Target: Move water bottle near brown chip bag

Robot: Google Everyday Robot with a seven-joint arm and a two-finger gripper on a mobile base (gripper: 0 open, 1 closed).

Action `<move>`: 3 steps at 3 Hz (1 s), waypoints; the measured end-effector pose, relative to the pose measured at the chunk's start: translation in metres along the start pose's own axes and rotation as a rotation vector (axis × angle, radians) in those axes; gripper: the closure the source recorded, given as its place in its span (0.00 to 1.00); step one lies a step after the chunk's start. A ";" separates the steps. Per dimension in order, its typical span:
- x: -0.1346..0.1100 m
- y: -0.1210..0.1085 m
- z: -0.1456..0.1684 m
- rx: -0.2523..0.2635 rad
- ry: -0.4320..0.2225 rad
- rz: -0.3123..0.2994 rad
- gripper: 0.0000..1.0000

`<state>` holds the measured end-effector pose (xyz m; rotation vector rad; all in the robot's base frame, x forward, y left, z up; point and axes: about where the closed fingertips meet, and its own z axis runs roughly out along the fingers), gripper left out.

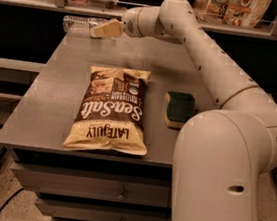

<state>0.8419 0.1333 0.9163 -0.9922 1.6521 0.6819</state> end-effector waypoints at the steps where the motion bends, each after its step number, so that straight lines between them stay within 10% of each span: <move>1: 0.002 -0.014 0.033 0.031 -0.026 0.053 0.00; 3: 0.000 -0.018 0.042 0.063 -0.029 0.044 0.00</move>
Offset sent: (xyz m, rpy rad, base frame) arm 0.0440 0.0220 -0.0080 0.0719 0.0239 -0.0741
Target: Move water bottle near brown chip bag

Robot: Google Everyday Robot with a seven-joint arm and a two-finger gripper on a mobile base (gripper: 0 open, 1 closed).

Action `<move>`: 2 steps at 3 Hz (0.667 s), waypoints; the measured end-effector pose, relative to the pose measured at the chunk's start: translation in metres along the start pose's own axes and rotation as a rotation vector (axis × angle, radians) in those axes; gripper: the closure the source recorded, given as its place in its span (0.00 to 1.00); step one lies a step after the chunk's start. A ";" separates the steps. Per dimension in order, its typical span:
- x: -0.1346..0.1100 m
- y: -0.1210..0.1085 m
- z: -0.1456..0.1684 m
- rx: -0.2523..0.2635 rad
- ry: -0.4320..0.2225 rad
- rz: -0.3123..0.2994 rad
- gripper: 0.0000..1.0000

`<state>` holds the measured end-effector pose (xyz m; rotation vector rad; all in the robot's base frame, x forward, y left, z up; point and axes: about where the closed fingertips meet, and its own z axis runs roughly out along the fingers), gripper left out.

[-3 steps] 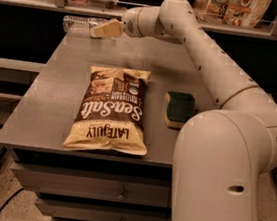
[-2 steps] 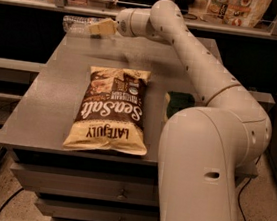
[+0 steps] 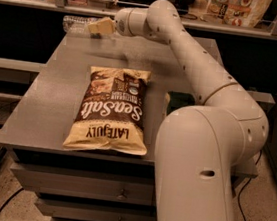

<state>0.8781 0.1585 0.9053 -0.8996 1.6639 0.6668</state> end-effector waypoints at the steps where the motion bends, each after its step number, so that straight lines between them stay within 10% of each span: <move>1: 0.002 -0.008 0.005 0.035 -0.002 0.003 0.00; 2: 0.008 -0.014 0.010 0.063 0.010 0.004 0.00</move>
Offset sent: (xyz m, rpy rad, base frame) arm 0.0269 -0.0099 -0.0167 -0.0355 -0.0075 -0.1094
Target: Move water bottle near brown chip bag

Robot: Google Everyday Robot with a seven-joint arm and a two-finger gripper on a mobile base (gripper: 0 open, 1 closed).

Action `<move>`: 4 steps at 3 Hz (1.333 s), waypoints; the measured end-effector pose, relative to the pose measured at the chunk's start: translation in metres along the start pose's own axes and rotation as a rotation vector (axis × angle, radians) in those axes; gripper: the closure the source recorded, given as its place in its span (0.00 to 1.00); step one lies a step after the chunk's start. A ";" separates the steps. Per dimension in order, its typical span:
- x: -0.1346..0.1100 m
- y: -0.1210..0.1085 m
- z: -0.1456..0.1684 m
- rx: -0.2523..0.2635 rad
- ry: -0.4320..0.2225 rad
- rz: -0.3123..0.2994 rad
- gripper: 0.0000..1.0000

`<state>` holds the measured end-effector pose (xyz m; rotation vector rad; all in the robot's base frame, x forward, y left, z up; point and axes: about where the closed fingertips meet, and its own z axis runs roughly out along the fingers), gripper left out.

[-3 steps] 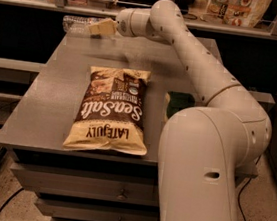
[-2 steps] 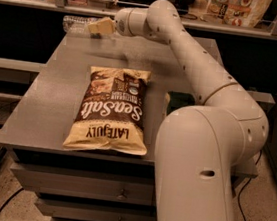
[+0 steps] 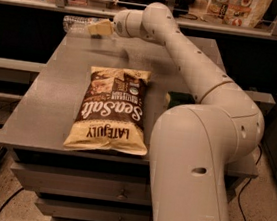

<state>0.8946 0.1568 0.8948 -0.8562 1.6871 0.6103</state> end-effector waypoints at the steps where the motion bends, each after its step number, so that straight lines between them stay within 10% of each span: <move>1: 0.008 -0.004 0.007 0.010 0.014 0.010 0.00; 3: 0.022 -0.005 0.025 -0.010 0.042 0.027 0.00; 4: 0.026 -0.005 0.031 -0.020 0.051 0.039 0.26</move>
Offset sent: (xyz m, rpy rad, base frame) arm 0.0232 0.0020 -0.0253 -0.0214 0.0480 -0.0168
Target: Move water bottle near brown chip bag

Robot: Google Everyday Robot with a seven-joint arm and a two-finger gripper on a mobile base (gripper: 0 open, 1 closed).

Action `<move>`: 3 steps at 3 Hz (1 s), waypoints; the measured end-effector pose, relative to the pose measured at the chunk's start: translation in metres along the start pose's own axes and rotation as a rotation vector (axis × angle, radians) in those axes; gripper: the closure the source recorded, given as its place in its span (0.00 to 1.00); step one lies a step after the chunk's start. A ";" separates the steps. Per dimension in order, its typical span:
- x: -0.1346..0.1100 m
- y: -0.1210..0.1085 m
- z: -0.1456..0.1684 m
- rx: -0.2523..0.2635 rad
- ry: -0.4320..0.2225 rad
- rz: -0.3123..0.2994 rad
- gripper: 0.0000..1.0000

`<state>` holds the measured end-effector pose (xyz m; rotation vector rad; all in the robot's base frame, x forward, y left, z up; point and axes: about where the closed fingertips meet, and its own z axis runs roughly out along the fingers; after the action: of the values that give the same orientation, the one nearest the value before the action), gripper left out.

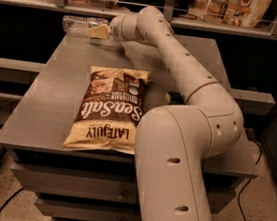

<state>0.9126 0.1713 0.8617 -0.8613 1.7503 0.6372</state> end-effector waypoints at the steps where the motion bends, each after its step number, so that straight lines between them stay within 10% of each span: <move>1: 0.001 0.000 0.002 -0.003 0.004 0.006 0.49; 3: -0.017 0.001 -0.018 0.021 -0.036 -0.007 1.00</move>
Offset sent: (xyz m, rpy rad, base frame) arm -0.0031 -0.0184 0.0162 0.0065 -0.0216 -0.0423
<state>0.9051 0.1622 0.8840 -0.8364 1.7183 0.6257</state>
